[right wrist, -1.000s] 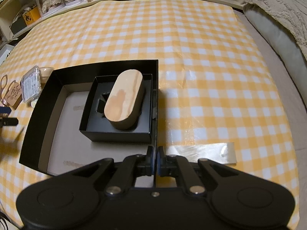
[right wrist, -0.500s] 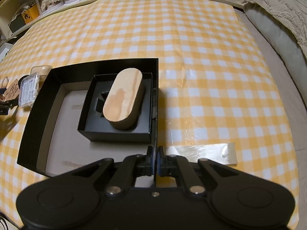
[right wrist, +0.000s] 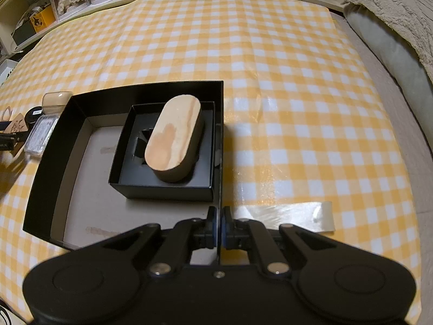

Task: Organize rigid objects
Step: 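Carry the wooden tile with the left tool toward the large black box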

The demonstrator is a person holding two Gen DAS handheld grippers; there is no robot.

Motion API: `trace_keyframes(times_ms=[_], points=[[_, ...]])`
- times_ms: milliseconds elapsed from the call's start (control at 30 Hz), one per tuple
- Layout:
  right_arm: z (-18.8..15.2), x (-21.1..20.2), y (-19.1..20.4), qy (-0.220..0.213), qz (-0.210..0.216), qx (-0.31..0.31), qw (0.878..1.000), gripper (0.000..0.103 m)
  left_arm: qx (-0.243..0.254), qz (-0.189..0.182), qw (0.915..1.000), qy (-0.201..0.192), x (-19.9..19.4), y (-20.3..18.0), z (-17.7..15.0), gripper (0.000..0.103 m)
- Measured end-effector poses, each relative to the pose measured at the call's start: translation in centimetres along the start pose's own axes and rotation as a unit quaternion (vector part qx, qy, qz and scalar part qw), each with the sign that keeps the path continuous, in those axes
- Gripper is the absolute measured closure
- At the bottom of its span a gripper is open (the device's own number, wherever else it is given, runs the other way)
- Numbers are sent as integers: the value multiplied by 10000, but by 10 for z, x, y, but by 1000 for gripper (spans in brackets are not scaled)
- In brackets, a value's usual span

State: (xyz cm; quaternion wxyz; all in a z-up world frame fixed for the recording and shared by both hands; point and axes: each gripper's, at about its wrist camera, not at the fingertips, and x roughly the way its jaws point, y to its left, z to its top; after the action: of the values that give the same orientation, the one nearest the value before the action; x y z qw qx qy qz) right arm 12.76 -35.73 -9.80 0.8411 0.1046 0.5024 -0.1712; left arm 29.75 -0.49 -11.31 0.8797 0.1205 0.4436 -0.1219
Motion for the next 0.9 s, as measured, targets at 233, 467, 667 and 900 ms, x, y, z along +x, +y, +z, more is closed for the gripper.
trace_keyframes(times_ms=[233, 467, 667, 900], points=[[0, 2, 0, 12, 30, 102, 9999, 99, -1092, -671, 9917, -120, -45, -1, 17, 21], [0, 2, -3, 13, -36, 98, 9999, 99, -838, -1573, 9828, -477, -90, -51, 23, 44], [-1, 2, -2, 7, -62, 75, 10000, 99, -380, -1951, 9781, -614, -103, -95, 23, 44], [-1, 1, -2, 5, -99, 159, 9998, 99, 235, -1581, 9870, -158, -87, -98, 12, 15]])
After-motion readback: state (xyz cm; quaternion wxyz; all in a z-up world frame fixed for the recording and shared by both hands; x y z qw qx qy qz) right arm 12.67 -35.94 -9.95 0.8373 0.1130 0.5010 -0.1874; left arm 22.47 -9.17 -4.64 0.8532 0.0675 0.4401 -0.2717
